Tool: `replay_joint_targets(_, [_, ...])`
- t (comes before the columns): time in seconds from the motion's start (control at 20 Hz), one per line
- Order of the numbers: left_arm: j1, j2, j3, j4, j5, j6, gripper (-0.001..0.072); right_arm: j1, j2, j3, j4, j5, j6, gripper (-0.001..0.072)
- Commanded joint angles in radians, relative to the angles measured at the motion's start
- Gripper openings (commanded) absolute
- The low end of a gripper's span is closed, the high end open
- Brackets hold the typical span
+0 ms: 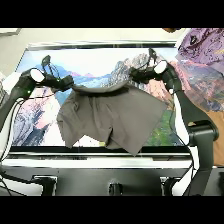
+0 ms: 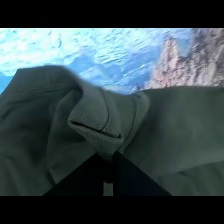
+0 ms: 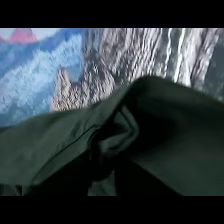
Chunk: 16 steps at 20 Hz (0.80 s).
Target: Fold the clothes and pants, and hang the long-sleeved shirts on hangers.
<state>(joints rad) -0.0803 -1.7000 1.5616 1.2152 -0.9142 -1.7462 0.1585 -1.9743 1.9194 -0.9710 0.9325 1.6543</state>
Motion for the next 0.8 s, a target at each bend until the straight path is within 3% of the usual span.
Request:
replay_joint_targets(0.0, [0.010,-0.059,0.002,-0.003,-0.002,-0.002,0.0020,0.003,-0.035,0.002,0.035,0.089,0.041,0.0289])
replay_joint_targets(0.1, [0.017,-0.058,0.009,-0.011,-0.016,-0.002,0.0021,-0.034,0.003,0.003,0.094,0.161,0.028,0.0429])
replay_joint_targets(0.25, [0.026,-0.056,0.025,-0.018,-0.049,-0.002,0.0021,-0.166,0.091,0.003,0.131,0.320,-0.023,0.0444])
replay_joint_targets(0.5, [0.031,-0.056,0.033,-0.018,-0.090,-0.002,0.0021,-0.471,0.163,-0.008,0.052,0.577,-0.047,0.0460])
replay_joint_targets(0.6, [0.031,-0.056,0.033,-0.018,-0.092,-0.002,0.0021,-0.544,0.163,-0.065,0.052,0.632,-0.063,0.0496])
replay_joint_targets(0.75, [0.031,-0.056,0.033,-0.018,-0.092,-0.002,0.0021,-0.565,0.163,-0.229,0.045,0.639,-0.113,0.0496])
